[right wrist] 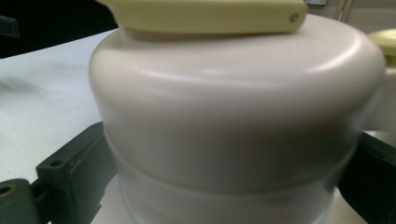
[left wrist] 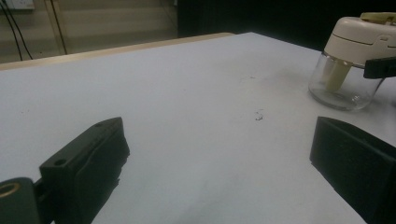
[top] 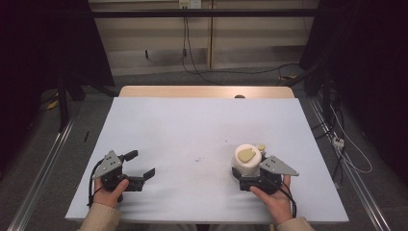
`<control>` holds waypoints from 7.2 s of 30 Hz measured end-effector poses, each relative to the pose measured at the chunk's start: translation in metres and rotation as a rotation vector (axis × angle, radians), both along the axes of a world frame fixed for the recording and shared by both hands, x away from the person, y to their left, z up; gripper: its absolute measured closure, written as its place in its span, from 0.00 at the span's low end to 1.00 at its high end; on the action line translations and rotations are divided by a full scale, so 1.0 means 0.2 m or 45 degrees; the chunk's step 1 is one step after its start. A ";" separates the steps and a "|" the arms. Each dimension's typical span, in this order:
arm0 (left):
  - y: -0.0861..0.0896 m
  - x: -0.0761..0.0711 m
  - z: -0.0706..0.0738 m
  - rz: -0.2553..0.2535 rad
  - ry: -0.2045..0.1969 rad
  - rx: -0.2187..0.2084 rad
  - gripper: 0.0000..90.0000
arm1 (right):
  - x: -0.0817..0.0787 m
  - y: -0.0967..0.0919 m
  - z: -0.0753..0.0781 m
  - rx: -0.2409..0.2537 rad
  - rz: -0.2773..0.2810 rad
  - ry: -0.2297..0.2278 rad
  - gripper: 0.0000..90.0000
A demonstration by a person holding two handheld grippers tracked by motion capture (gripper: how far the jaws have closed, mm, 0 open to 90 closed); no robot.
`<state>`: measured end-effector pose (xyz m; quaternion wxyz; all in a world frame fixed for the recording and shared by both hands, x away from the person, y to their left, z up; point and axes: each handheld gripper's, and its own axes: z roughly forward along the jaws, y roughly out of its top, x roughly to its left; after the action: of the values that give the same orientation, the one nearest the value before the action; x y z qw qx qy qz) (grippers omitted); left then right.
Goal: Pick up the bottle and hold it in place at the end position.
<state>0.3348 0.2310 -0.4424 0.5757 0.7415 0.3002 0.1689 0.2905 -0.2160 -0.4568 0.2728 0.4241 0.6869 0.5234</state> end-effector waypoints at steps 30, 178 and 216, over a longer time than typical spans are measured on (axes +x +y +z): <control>0.01 0.00 0.00 0.008 0.006 -0.006 0.04 | 0.06 0.02 0.02 0.054 -0.024 -0.009 0.07; 0.02 0.00 0.00 -0.014 0.001 -0.021 0.04 | 0.57 0.38 0.10 0.127 0.083 -0.054 0.07; 0.03 -0.01 0.00 -0.010 0.006 -0.027 0.04 | 0.65 0.44 0.07 0.098 0.085 -0.054 0.07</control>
<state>0.3333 0.2368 -0.4433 0.5836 0.7368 0.3006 0.1616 0.4211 -0.1274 -0.4435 0.2529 0.4000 0.6741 0.5671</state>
